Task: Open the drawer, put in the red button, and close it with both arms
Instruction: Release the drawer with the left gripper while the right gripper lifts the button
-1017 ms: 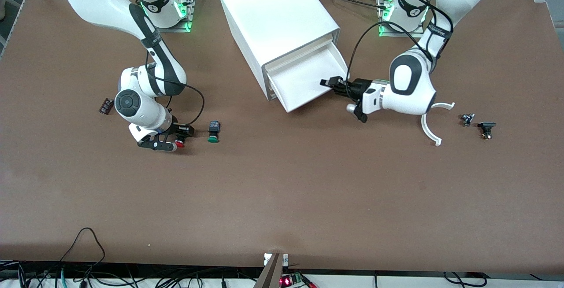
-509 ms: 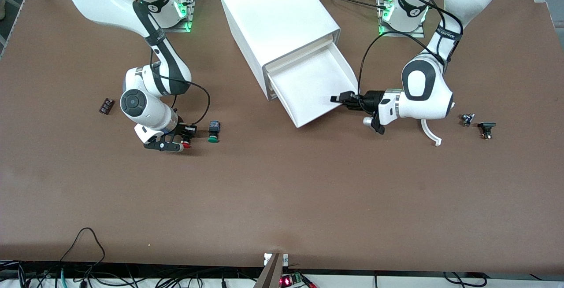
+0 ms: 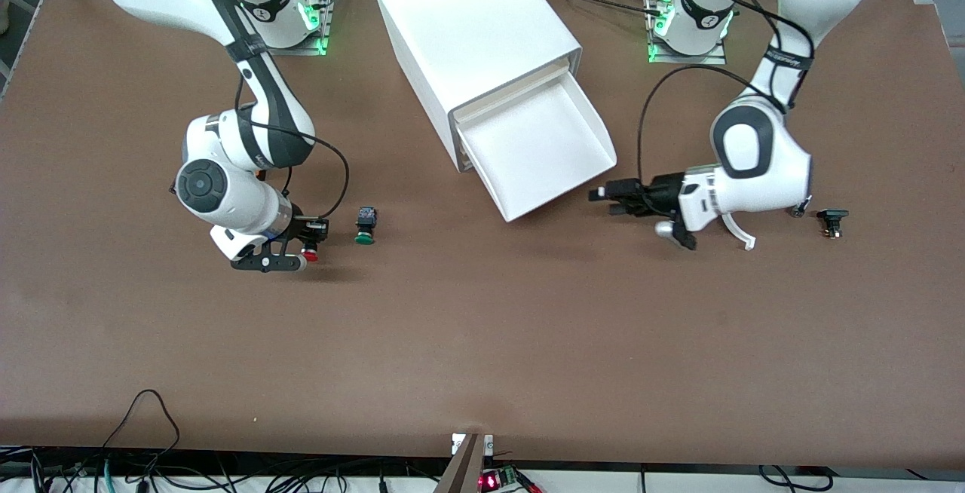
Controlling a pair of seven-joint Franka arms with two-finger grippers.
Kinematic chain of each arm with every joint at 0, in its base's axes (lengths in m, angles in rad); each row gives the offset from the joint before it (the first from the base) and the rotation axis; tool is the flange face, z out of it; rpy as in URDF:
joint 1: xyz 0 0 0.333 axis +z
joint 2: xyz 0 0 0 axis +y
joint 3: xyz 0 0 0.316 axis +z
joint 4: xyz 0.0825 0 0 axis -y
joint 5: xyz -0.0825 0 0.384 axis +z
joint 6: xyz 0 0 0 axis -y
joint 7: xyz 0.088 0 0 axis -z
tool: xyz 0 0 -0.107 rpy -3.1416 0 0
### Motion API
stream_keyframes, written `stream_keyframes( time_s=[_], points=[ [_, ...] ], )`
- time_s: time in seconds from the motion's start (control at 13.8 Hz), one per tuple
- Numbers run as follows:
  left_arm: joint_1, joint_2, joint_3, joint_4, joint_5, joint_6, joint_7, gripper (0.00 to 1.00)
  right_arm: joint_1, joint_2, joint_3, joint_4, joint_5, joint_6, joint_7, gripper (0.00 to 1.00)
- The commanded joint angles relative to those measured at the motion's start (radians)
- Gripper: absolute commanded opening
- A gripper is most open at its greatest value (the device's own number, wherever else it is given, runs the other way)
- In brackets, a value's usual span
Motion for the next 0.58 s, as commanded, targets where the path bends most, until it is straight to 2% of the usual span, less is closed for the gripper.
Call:
stream_keyframes(
  time_s=[0.0, 0.22, 0.29, 0.51],
  points=[
    [0.043, -0.029, 0.038, 0.038, 0.018, 0.006, -0.02, 1.0, -0.002, -0.045, 0.004, 0.073, -0.006, -0.063, -0.088, 0.4],
    [0.063, -0.064, 0.045, 0.059, 0.029, 0.029, -0.013, 1.0, 0.0, -0.045, 0.062, 0.211, -0.087, -0.11, -0.212, 0.4],
    [0.066, -0.077, 0.056, 0.078, 0.085, 0.024, -0.013, 1.0, 0.003, -0.045, 0.102, 0.247, -0.099, -0.11, -0.306, 0.4],
    [0.092, -0.132, 0.079, 0.147, 0.395, 0.006, -0.017, 1.0, 0.006, -0.037, 0.218, 0.325, -0.098, -0.101, -0.567, 0.38]
  ],
)
